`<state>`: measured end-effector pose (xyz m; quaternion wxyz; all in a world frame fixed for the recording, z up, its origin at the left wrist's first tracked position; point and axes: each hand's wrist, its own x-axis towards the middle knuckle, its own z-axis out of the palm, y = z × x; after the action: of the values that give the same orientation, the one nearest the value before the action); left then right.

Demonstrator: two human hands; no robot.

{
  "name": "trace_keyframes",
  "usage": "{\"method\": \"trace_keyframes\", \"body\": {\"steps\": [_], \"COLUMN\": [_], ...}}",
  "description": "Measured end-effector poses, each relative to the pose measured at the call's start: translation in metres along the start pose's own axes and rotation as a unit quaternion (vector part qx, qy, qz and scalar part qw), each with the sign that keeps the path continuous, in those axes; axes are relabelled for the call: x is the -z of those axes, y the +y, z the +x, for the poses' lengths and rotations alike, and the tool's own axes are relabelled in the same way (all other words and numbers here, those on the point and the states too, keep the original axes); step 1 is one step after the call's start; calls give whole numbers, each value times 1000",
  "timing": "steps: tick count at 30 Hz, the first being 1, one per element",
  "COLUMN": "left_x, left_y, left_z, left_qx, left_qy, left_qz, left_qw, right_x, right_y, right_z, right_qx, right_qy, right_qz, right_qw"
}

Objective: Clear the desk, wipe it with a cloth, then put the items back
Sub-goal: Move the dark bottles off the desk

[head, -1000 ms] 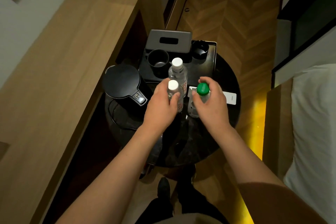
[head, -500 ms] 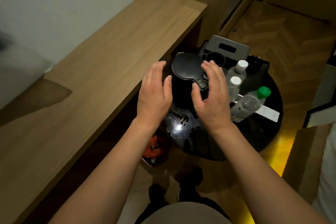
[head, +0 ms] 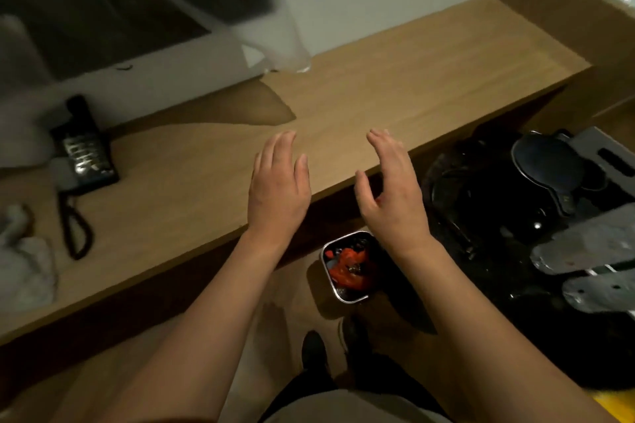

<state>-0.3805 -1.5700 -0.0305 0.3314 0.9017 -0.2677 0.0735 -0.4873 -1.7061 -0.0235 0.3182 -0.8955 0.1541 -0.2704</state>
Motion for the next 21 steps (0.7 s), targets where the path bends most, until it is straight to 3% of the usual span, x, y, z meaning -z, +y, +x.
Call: {"method": "trace_keyframes", "body": {"steps": [5, 9, 14, 21], "left_x": [46, 95, 150, 216], "left_y": [-44, -80, -114, -134], "left_z": [-21, -60, -130, -250], "left_qx": [89, 189, 292, 414], "left_qy": [54, 116, 205, 319], "left_qz": [58, 113, 146, 196], "left_qw": [993, 969, 922, 830], "right_x": [-52, -100, -148, -190], "right_y": [-36, -80, -144, -243], "right_z": [15, 17, -8, -79], "right_qx": [71, 144, 234, 344], "right_qy": [-90, -177, -280, -390], "right_qz": [53, 97, 142, 176], "right_qw": [992, 969, 920, 836]}}
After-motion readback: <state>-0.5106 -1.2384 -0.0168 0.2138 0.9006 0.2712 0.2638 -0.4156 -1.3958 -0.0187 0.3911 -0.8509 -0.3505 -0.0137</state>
